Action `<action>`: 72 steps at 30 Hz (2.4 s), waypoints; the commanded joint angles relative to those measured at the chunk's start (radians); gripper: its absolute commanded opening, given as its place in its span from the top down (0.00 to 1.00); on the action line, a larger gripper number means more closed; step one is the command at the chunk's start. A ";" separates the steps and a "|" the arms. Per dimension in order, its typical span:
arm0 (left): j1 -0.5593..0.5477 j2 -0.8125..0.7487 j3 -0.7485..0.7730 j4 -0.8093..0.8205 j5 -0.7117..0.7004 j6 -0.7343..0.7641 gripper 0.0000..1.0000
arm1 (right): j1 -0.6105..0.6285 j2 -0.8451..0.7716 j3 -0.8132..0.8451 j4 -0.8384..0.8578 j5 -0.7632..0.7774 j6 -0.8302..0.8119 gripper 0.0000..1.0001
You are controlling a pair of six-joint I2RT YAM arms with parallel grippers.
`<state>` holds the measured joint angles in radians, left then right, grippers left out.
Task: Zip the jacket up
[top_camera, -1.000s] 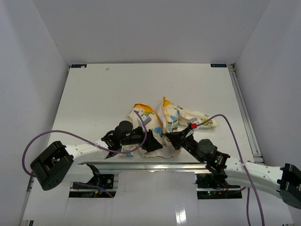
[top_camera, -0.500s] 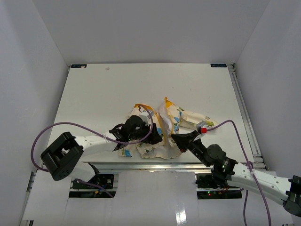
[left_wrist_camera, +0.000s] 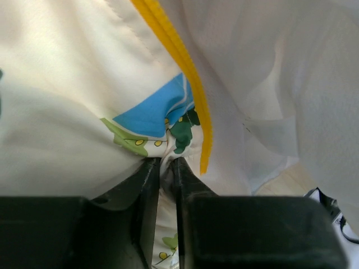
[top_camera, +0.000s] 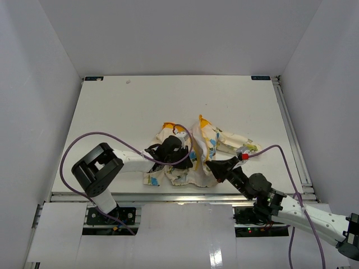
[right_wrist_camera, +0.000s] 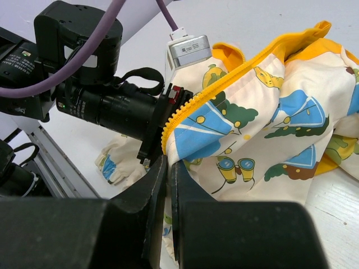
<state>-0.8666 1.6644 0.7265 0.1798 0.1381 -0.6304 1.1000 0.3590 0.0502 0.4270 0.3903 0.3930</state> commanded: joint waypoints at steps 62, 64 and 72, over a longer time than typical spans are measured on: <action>0.016 -0.558 -0.621 1.161 0.312 0.247 1.00 | -0.003 0.093 -0.071 0.253 -0.356 -0.147 0.92; 0.018 -0.531 -0.644 1.243 0.319 0.241 1.00 | -0.004 0.094 -0.068 0.252 -0.376 -0.148 0.92; 0.024 -0.482 -0.646 1.360 0.368 0.231 1.00 | -0.005 0.078 -0.067 0.239 -0.455 -0.149 0.92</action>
<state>-0.8496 1.1745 0.0772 1.2835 0.4567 -0.4007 1.0988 0.4520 0.0490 0.6022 0.0027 0.2579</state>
